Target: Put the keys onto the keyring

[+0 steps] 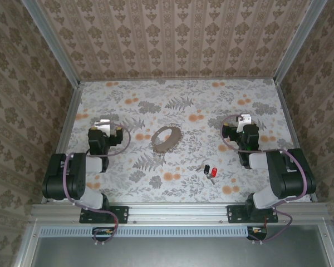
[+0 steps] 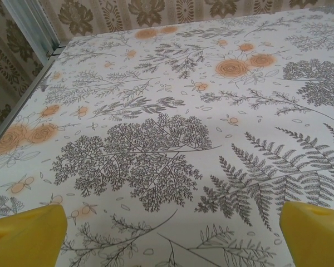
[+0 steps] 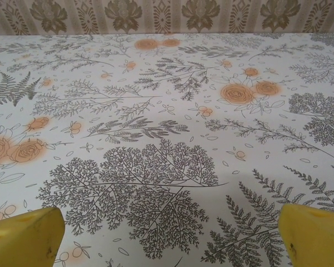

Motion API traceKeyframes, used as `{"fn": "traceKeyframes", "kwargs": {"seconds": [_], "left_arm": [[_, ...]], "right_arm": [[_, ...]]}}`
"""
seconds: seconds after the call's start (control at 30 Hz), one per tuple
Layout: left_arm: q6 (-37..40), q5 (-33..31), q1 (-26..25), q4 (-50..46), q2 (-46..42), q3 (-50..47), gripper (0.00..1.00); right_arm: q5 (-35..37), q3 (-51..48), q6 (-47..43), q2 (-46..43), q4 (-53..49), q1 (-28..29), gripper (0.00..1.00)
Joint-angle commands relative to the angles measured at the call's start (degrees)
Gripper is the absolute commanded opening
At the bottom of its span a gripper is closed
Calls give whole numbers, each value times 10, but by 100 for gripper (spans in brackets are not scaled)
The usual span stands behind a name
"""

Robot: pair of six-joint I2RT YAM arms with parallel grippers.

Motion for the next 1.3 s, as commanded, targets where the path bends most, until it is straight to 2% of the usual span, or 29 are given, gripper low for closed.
{"fn": "traceKeyframes", "kwargs": {"seconds": [0.0,0.13,0.23,0.27,0.3,0.37,0.43,0.5,0.6,0.7,0.8,0.9,1.1,1.27], "left_arm": [[-3,7,6,-34,-67,3,100],[-34,2,13,-202,-164,41,100],[-63,23,16,-351,-215,101,100],[-91,25,17,-400,-225,123,100],[-120,28,17,-443,-231,145,100],[-199,17,19,-526,-235,183,100],[-291,10,25,-589,-227,210,100],[-307,131,34,-568,-207,218,100],[-339,231,18,-527,-170,229,99],[-313,249,-25,-547,-121,273,98],[-290,262,-75,-583,-57,328,92],[-290,280,-109,-599,9,365,85],[-308,311,-147,-586,94,400,78],[-314,355,-161,-580,145,427,70]], "right_arm": [[2,5,-10,-49,-32,6,100],[34,113,66,-144,-335,6,100],[69,184,191,-177,-509,6,100],[51,203,241,-183,-567,4,100],[-25,215,246,-186,-587,-1,100],[-149,211,265,-191,-573,0,100],[-234,188,308,-192,-524,1,99],[-278,183,335,-179,-502,9,95],[-310,214,340,-133,-519,34,86],[-310,250,347,-76,-532,82,78],[-285,285,349,-12,-549,134,75],[-274,326,361,46,-555,177,68],[-256,416,378,146,-576,232,59],[-259,476,391,206,-581,256,53]]}}
